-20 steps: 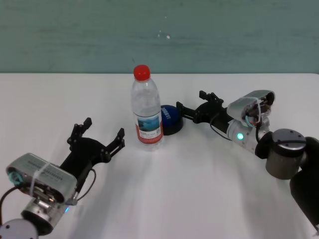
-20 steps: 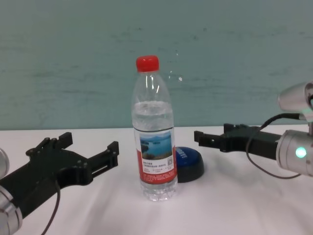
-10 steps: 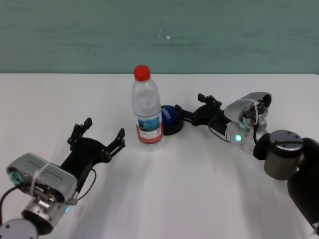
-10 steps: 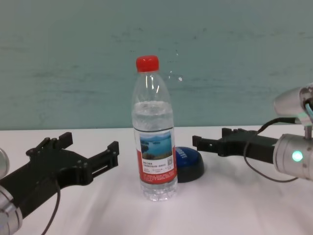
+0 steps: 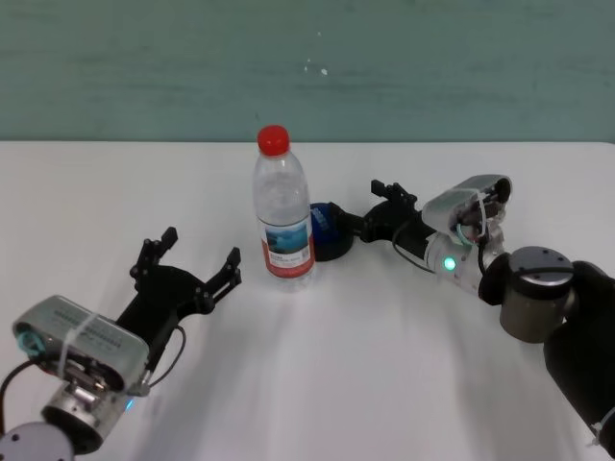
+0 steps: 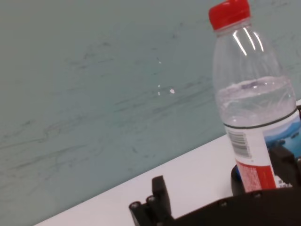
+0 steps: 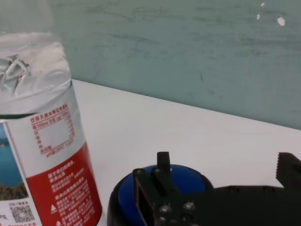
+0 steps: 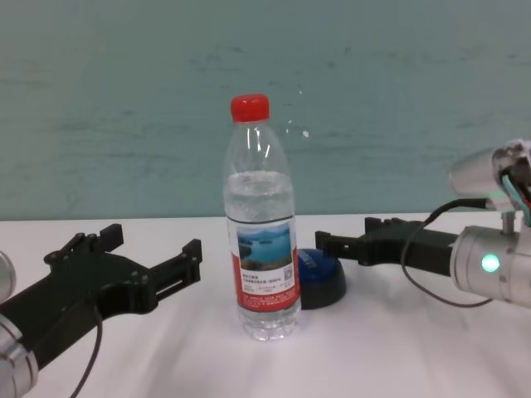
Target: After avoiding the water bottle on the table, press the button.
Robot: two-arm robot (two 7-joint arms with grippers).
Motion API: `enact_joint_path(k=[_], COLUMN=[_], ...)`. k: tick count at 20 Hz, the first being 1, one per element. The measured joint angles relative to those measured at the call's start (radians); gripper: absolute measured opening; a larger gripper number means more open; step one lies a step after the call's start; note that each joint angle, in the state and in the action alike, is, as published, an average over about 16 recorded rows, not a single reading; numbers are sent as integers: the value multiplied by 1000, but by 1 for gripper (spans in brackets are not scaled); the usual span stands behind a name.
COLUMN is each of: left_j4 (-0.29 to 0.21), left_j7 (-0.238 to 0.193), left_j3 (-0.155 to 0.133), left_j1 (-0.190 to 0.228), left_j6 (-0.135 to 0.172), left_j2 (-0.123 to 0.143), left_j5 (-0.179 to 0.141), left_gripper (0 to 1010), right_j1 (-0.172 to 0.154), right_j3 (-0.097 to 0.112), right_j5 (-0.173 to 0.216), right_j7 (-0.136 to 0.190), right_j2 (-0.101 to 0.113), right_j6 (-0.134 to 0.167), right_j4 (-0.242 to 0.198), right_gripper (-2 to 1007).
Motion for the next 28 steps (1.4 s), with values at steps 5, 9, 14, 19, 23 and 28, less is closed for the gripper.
enact_joint_path(k=[5, 9, 14, 19, 23, 28], left_j4=[0, 0, 0, 0, 0, 0], left_j7=[0, 0, 0, 0, 0, 0], left_j3=[0, 0, 0, 0, 0, 0], left_j1=[0, 0, 0, 0, 0, 0], left_j6=[0, 0, 0, 0, 0, 0], left_j2=[0, 0, 0, 0, 0, 0], left_j5=[0, 0, 0, 0, 0, 0], left_gripper=[1000, 1000, 1000, 1000, 1000, 1000], right_j1=[13, 20, 21, 2, -20, -44], right_j3=[-2, -1, 3, 9, 12, 14], right_j5=[-2, -2, 0, 7, 14, 26], right_j7=[7, 13, 17, 17, 13, 6], right_j2=[-11, -17, -21, -13, -2, 11], right_j6=[-3, -4, -4, -2, 0, 2], right_j4=[34, 61, 68, 19, -41, -105], right_gripper=[1004, 1004, 1004, 1004, 1004, 1004])
